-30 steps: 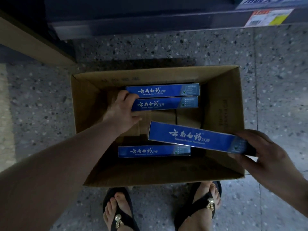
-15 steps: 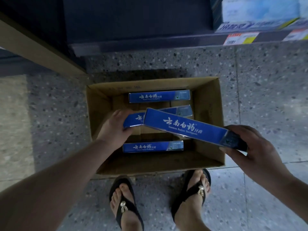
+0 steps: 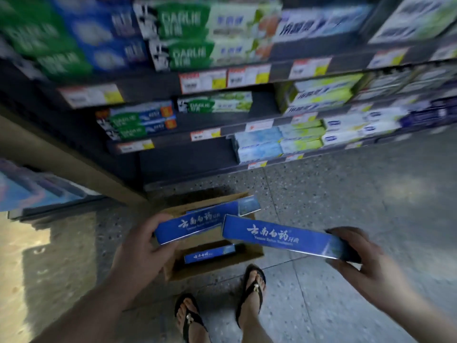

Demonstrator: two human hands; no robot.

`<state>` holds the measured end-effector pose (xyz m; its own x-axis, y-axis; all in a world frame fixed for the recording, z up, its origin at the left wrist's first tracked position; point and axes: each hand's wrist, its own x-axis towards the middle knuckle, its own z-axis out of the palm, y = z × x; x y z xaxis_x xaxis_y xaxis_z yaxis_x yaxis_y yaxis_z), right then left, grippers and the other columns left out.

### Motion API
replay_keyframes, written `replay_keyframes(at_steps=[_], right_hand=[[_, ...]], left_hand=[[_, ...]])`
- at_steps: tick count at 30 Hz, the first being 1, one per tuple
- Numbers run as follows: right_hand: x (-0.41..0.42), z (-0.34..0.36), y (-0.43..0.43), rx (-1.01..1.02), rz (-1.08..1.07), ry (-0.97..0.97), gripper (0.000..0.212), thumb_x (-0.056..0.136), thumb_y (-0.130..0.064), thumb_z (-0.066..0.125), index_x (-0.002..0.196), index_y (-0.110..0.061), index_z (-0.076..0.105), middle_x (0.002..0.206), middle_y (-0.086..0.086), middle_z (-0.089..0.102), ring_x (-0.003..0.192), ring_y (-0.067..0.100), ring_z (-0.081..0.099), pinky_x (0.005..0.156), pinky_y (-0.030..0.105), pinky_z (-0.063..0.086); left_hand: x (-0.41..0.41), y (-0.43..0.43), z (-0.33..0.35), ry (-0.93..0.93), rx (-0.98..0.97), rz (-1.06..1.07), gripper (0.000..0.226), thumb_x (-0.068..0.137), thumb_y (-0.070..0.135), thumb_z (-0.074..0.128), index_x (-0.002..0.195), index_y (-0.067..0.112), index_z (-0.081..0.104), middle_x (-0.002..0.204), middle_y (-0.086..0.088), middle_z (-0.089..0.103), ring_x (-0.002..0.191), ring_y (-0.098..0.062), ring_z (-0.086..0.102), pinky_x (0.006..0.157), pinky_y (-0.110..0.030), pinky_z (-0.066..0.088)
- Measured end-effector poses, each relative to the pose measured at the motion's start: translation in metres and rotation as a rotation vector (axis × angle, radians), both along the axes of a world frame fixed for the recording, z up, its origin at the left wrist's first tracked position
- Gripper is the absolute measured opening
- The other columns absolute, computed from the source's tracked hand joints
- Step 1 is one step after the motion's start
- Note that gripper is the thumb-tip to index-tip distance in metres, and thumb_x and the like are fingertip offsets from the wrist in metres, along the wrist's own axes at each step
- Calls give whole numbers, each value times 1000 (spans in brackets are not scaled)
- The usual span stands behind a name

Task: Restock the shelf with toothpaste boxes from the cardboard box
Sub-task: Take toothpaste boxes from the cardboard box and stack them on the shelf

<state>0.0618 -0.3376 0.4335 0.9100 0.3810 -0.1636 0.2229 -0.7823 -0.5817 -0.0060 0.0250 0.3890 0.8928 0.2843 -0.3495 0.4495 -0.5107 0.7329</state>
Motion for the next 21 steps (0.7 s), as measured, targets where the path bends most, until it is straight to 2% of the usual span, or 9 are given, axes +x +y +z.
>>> replay_keyframes(at_steps=[3,6,9,12,14,17,19,21], right_hand=[[-26,79,-16,38,-55,-79,28,76,-69,43,103,-64,39,107,-38,49,92,-11,51,78,3,37],[-54,136,-41,84,-132,-76,37,70,-50,53,100,-67,41,107,-43,49,97,-17,48,82,-2,33],[-79,176,-78,85,-214,-84,41,67,-42,55,100,-64,44,109,-34,52,98,-12,51,82,1,35],[-105,208,-120,95,-326,-85,42,68,-35,61,99,-59,47,110,-24,54,95,-5,54,79,5,38],[-123,228,-152,110,-399,-91,41,69,-32,64,98,-55,49,107,-22,55,93,-2,56,77,6,39],[-154,253,-210,115,-490,-132,51,70,-17,72,98,-54,49,106,-28,56,93,-6,56,78,3,39],[-175,266,-257,94,-542,-182,61,67,-6,78,99,-51,51,103,-29,58,90,-9,57,77,0,38],[-192,275,-308,70,-599,-217,67,62,-3,81,99,-51,54,101,-28,60,87,-8,58,76,0,40]], left_hand=[[1,-11,78,-37,-61,-48,43,74,15,72,91,50,53,101,17,64,85,2,61,69,-22,47],[10,-33,138,-119,-69,-107,53,71,15,74,82,61,52,92,24,66,81,10,58,64,-6,40],[16,-72,187,-175,-97,-178,58,69,8,76,76,60,54,87,25,66,83,4,57,66,-2,39],[18,-117,222,-198,-150,-257,49,66,2,76,80,46,59,91,38,60,81,16,55,65,3,36],[18,-153,243,-198,-194,-327,43,67,2,75,81,40,61,95,36,59,83,16,54,63,4,37],[18,-215,267,-216,-238,-417,42,66,0,75,79,39,63,88,19,68,79,12,57,62,2,39],[18,-261,281,-227,-265,-452,43,63,4,77,75,44,65,83,27,67,75,9,59,62,-1,41],[17,-311,292,-243,-280,-474,42,60,14,77,76,49,63,82,35,63,76,8,60,64,-3,42]])
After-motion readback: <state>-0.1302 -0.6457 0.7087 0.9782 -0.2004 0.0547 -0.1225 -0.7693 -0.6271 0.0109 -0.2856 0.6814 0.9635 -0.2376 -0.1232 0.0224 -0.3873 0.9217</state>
